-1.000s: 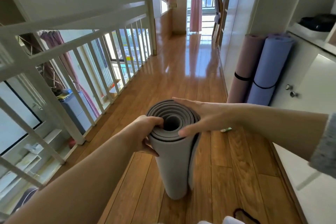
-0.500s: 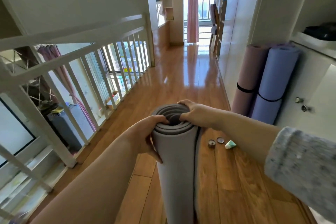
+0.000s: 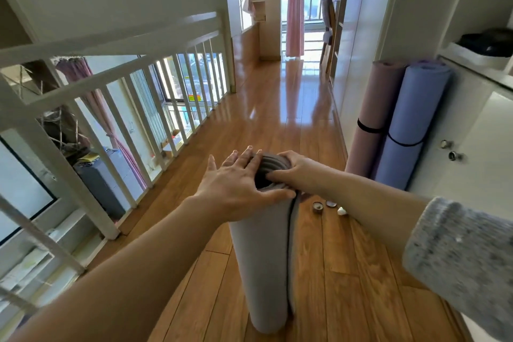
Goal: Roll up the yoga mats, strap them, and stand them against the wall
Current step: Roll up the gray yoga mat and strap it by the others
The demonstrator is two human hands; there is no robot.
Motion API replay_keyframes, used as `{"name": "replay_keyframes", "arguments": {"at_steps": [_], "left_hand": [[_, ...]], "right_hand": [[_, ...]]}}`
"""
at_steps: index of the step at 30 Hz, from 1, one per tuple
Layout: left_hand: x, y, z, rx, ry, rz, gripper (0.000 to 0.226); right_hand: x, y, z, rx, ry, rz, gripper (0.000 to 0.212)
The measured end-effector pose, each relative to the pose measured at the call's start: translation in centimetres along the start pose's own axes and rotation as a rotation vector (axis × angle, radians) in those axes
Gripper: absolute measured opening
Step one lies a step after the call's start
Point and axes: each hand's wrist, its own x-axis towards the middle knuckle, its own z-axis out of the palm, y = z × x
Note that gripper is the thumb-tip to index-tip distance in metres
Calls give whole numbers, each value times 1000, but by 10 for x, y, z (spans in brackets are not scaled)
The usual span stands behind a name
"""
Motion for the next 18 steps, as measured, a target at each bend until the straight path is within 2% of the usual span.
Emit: {"name": "replay_keyframes", "arguments": {"at_steps": [3,5,7,9,11,14,17,18], "left_hand": [[1,-7,-7,23,-49,-41,117],[2,-5,-5,26,-45,-24,113],[3,1,-3,20,-20,7,105],[5,7,-3,29,-16,14,91],[6,10,-6,37,-61,-1,73],[7,16,-8,0,-98,-56,63],[6,26,-4,17,-100,-92,87],[7,27,-4,28,-103,-105,96]], "right_hand": [[-14,25,-6,444,-112,4,74],[-23,44,-5,547,-225,-96,73],[-26,56,-2,357,-243,-140,90],[-27,59,7,109,-143,-155,106],[-26,59,19,44,-43,-205,107],[-27,53,29,83,88,-233,84],[-28,54,26,-24,268,-269,23],[-29,52,21,-140,266,-253,13]]}}
